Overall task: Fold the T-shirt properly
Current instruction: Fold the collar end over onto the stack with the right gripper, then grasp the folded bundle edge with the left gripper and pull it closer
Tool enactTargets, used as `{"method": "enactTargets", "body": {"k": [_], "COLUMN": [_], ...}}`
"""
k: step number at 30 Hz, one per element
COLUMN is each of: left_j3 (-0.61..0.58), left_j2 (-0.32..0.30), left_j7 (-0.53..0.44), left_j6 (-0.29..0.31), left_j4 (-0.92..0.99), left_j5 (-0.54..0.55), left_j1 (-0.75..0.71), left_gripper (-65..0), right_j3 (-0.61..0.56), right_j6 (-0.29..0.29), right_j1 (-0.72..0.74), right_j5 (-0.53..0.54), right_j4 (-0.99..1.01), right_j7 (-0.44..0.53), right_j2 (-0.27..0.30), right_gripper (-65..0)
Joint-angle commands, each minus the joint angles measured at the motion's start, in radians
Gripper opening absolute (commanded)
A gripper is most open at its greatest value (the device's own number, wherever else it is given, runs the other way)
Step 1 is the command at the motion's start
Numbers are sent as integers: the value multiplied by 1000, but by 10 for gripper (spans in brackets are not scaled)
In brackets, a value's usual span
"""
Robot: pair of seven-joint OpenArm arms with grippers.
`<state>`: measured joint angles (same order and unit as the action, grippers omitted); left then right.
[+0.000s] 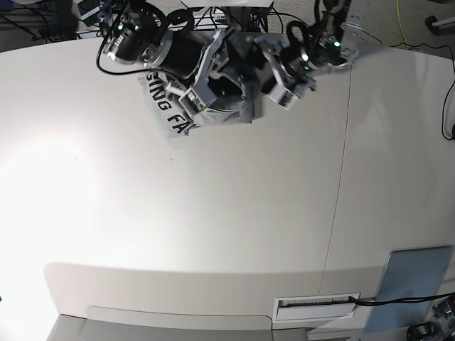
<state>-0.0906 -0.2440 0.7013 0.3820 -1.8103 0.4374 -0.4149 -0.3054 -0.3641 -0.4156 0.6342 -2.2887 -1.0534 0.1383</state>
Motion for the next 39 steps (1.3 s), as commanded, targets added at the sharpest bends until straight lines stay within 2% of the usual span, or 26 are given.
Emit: {"method": "enactTargets", "body": {"k": [1,3,8,12,15,18,21,23,25,28,31,33,35,37,39], "left_j3": [26,83,244,298,283,230,117,12,-99,-256,-366,-410,-436,-444,-438], "left_j2": [-3,-3,-3,-3,-2,-1,10,11,11,11,11,11,11,11,11], "left_j7": [8,37,62,147,182,180,182,172,146,94,33,31,32,31,31], "left_j6": [-3,5,82,161,209,244,248,247,227,144,23,-48,-72,-72,-72], "left_j4": [-23,-39,-81,-145,-215,-316,-403,-419,-413,-395,-361,-334,-304,-282,-280], "left_j5": [8,31,128,274,351,379,370,326,240,74,-98,-168,-185,-184,-200], "left_j1": [-1,-1,-7,-6,-15,-46,-74,-75,-75,-64,-45,-23,-2,10,11], "left_gripper": [-216,-216,-217,-217,-217,-217,-217,-217,-217,-217,-217,-217,-217,-218,-280], "right_j3": [14,54,241,426,542,627,690,714,720,719,719,719,719,719,719], "right_j6": [-6,-5,1,64,76,81,96,97,96,96,96,96,96,96,96], "right_j1": [3,3,3,3,2,-6,-20,-20,-19,-19,-19,-19,-19,-19,-19], "right_j5": [8,-37,-116,-186,-227,-262,-262,-262,-262,-261,-261,-261,-261,-261,-262], "right_j4": [-34,-60,-68,-68,-68,-68,-60,-25,13,58,71,71,71,71,71], "right_j7": [30,44,44,41,31,29,27,24,20,16,6,5,4,3,3], "right_j2": [0,0,1,11,32,49,61,61,61,61,61,61,61,62,61], "right_gripper": [-408,-408,-408,-408,-408,-408,-408,-408,-408,-408,-408,-408,-408,-408,-408]}}
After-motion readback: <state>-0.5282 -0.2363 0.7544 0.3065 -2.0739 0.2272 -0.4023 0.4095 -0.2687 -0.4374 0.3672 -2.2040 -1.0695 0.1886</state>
